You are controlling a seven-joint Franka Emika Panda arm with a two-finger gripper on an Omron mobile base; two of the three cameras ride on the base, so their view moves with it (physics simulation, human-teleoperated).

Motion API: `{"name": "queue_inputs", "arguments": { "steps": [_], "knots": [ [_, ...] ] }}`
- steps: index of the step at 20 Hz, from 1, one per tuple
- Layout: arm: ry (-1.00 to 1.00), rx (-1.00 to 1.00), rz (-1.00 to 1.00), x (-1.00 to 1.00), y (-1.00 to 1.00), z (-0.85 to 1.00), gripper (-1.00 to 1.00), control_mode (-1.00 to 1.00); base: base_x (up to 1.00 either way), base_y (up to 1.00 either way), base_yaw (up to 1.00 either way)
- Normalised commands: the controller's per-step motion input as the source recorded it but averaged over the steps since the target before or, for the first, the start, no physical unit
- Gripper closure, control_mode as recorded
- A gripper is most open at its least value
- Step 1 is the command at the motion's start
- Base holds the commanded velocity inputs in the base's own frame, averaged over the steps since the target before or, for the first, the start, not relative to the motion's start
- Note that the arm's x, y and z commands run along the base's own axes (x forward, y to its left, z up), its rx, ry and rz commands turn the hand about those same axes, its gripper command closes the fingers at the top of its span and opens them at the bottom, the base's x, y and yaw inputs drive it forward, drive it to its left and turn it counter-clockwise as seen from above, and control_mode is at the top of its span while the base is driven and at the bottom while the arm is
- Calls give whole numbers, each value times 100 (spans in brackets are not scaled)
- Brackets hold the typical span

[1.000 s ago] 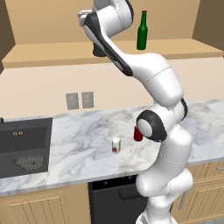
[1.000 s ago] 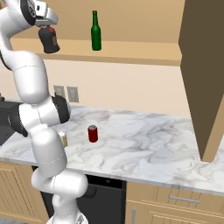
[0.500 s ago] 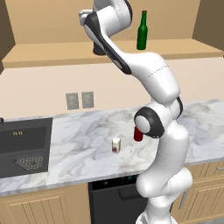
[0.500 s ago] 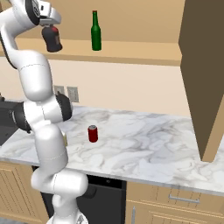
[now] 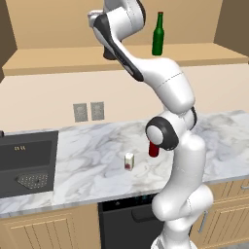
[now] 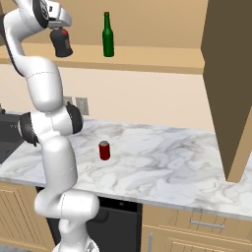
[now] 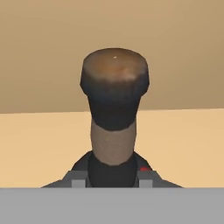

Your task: Sort all alcoholic drinks to one cabinet, and non-alcoholic drinks to the other.

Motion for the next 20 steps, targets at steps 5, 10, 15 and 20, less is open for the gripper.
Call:
{"name": "queue_inputs", "arguments": {
  "steps": [5,10,15,20],
  "knots": [
    [0,0,-2,23,0,-5,100,-100,0,0,0],
    [1,0,-2,14,0,-1,100,-100,0,0,0],
    [3,0,-2,7,0,-1,-100,-100,0,0,0],
    [3,0,-1,0,-1,-2,-100,-100,0,0,0]
  ]
}}
